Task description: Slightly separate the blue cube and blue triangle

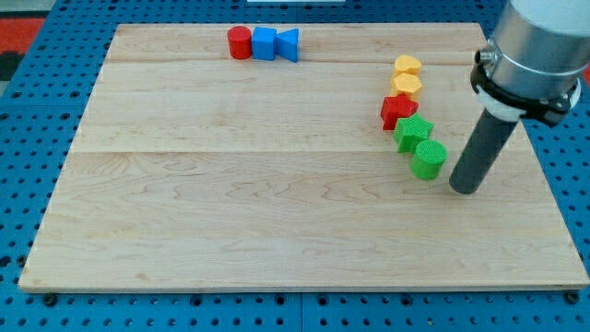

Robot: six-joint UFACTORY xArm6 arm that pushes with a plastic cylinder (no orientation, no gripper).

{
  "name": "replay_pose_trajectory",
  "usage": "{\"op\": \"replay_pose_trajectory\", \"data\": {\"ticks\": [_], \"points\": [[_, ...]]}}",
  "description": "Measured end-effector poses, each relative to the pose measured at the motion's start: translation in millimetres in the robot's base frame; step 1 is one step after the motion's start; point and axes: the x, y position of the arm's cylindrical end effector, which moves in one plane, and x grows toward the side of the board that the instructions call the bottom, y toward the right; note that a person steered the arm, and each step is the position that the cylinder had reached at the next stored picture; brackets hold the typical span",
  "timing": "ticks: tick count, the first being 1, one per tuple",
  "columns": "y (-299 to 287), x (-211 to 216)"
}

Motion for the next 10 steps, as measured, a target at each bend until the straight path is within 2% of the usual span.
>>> {"op": "replay_pose_trajectory", "data": {"ticks": [2, 3, 4, 5, 6, 7, 8, 10], "points": [[-25.6, -3.8], [-49.2, 16.7], [-153.8, -42.0], [-201.7, -112.7], [-282.5, -164.9], [-322.6, -224.7], [-349.2, -264.3], [-240.2, -262.7]]}}
